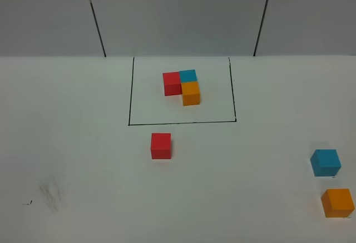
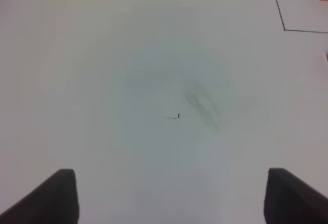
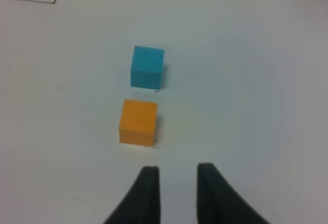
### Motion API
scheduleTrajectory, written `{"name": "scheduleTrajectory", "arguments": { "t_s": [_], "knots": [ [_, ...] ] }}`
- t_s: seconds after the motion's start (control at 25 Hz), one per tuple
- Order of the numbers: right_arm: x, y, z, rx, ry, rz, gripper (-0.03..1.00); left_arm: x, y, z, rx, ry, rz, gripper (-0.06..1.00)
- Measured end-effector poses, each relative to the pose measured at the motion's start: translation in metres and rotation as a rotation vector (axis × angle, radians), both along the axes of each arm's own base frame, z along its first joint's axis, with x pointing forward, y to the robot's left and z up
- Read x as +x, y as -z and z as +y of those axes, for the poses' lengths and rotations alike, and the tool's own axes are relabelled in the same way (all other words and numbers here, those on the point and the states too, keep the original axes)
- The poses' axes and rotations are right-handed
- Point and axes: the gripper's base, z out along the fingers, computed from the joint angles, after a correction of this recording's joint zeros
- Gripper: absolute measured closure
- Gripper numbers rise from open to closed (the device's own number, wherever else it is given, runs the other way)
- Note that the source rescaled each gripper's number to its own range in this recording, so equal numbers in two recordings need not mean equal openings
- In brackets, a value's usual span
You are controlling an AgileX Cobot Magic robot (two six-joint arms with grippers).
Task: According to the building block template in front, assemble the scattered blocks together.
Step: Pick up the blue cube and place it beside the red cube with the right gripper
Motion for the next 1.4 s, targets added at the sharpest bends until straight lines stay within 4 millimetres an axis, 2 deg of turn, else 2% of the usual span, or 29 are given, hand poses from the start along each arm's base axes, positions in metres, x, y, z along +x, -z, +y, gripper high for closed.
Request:
{"name": "scheduleTrajectory", "arguments": {
  "t_s": [0.28,0.64,1.4],
  "knots": [
    [0.0000,0.0000,0.0000,0.000,0.000,0.000,0.97,0.0000,0.0000,0.0001,0.002,-0.004,0.000,0.21],
    [0.0000,0.0000,0.0000,0.000,0.000,0.000,0.97,-0.0020,-0.0001,-0.0020,0.003,-0.170,-0.001,0.21],
    [0.0000,0.0000,-0.0001,-0.001,0.001,0.000,0.97,-0.0020,-0.0003,-0.0021,0.004,-0.175,-0.003,0.21]
  ]
}}
